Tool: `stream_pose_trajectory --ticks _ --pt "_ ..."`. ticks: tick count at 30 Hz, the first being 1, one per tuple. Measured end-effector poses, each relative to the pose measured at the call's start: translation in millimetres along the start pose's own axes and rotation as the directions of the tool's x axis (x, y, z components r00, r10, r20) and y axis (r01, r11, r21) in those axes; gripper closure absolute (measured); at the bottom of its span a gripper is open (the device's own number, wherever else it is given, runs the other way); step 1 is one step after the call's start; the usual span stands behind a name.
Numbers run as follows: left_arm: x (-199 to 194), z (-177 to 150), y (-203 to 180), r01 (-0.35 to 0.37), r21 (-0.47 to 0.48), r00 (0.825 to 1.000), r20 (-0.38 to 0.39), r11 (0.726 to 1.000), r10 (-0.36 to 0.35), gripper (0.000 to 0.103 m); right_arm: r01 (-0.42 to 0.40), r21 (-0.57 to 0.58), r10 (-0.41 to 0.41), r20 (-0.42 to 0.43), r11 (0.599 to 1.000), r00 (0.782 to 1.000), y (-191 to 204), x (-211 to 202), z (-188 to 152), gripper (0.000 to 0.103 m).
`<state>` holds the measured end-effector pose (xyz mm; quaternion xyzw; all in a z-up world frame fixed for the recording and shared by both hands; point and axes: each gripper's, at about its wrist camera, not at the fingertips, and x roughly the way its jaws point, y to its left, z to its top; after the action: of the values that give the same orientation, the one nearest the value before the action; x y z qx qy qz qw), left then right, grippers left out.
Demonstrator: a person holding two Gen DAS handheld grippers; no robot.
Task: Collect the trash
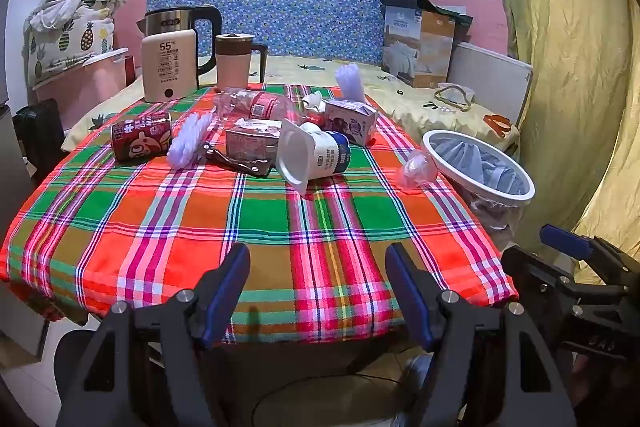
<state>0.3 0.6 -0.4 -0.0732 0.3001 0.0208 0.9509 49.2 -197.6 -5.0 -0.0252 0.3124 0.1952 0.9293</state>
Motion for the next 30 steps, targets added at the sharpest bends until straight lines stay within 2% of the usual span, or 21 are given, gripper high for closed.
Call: stream_pose_trajectory --ticks 30 --pt "-5.4 0.0 1.4 -0.016 0.004 1.000 0.011 1.000 0.016 0.031 0.008 0.002 -0.008 0.003 1.000 1.000 -1.4 -2.0 0.8 0.017"
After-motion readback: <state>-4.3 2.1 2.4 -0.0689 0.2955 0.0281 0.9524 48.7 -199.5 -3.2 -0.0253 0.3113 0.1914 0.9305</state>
